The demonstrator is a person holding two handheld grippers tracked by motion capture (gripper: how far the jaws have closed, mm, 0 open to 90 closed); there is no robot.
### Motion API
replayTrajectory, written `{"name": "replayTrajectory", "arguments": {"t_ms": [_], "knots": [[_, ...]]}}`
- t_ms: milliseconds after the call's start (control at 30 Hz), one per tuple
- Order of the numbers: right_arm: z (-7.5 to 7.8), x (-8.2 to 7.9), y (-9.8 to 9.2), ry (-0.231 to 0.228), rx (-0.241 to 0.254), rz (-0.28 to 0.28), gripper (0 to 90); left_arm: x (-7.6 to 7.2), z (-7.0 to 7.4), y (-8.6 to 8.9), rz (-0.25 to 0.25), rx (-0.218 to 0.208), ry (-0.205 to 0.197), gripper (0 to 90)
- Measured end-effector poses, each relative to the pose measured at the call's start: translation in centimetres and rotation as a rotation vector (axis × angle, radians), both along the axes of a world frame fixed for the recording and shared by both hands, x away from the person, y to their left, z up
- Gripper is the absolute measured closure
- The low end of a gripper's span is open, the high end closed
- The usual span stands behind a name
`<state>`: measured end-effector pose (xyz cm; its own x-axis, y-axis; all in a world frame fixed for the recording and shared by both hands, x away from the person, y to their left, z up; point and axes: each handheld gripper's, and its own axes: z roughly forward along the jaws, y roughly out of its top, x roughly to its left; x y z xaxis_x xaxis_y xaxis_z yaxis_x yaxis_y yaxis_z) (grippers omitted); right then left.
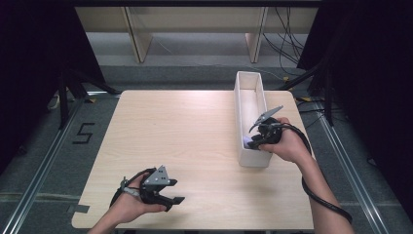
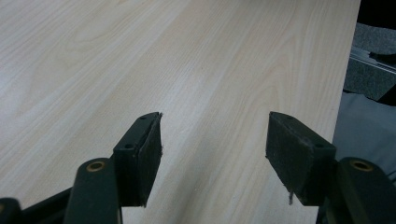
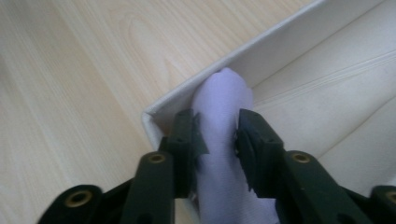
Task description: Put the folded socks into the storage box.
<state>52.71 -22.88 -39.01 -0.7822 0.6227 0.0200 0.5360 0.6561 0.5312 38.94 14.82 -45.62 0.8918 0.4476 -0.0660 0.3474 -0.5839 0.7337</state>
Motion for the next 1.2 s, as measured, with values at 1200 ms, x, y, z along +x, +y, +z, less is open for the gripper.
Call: {"name": "replayTrajectory", "arguments": {"t_ms": [1200], "knots": [[0.3, -0.1, -2.2, 0.037, 0.099, 0.034, 74.6, 0.1, -0.1, -0.2, 0.004, -0.002, 0.007, 35.4]]}}
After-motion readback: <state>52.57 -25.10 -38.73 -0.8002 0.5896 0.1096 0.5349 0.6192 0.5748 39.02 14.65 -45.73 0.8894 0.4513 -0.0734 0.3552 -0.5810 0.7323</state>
